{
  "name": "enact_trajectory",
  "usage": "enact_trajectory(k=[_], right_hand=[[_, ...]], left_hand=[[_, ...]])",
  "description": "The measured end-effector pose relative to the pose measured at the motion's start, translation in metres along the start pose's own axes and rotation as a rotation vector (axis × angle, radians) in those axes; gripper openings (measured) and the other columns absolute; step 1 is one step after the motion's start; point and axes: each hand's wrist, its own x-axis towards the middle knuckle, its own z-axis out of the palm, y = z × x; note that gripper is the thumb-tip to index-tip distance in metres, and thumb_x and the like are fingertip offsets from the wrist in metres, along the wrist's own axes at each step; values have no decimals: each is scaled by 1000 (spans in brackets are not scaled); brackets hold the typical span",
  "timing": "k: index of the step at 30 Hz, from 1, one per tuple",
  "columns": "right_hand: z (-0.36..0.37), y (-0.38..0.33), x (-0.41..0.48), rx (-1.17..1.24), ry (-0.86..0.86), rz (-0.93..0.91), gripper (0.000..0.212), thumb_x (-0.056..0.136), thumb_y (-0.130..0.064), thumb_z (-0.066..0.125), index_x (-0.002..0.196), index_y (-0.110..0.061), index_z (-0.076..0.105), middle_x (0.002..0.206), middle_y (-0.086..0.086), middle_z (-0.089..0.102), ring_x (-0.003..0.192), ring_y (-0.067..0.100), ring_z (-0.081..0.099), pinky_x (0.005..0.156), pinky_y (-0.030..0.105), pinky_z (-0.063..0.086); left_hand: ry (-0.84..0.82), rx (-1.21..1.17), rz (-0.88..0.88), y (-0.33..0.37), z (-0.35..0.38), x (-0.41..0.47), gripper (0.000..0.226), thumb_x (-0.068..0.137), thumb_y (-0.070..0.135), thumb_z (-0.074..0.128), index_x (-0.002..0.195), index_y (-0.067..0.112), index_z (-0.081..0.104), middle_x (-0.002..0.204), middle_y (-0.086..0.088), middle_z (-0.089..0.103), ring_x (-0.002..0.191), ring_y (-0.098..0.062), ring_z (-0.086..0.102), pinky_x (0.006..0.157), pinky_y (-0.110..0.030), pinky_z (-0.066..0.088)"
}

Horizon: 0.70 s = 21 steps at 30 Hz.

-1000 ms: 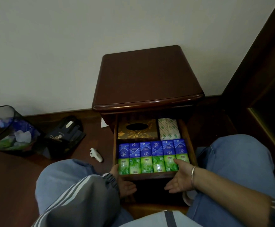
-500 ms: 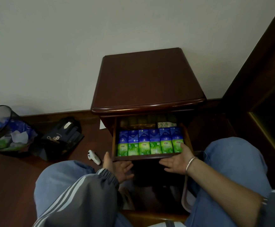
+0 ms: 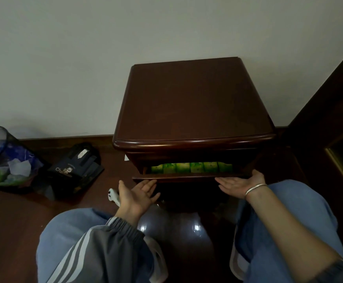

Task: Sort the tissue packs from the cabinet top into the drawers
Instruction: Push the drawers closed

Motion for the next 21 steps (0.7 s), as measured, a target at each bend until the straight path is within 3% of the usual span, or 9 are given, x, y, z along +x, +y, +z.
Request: enact_trajectory(k=[8,14,18,21], right_hand=[[17,-1,22,33,-114,-176,88,87,-64,22,145,2,20,151,23,27,141,36,26,116,45,14],[17,0,26,-10,-88,-211,90,85,-66,25,143,3,26,148,24,32,138,37,31,115,45,17],[17,3,19,-55,-73,-217,87,87,-65,23,142,2,28,148,22,34,138,34,33,114,42,19],[23,9,4,-254,-11,-200,70,95,-51,23,144,-2,28,150,18,34,140,28,32,114,37,19]], left_hand=[[-69,-71,96,7,12,31,84,88,71,14,149,14,24,148,-12,41,144,-28,24,112,-54,21],[-22,-69,111,5,11,39,79,90,68,17,148,15,29,143,-11,47,142,-27,29,105,-47,28],[5,35,105,6,19,30,72,93,62,21,149,17,26,146,-9,45,141,-25,31,111,-44,25],[79,266,51,15,41,13,63,94,51,32,147,18,32,149,-7,41,139,-25,34,112,-41,23]])
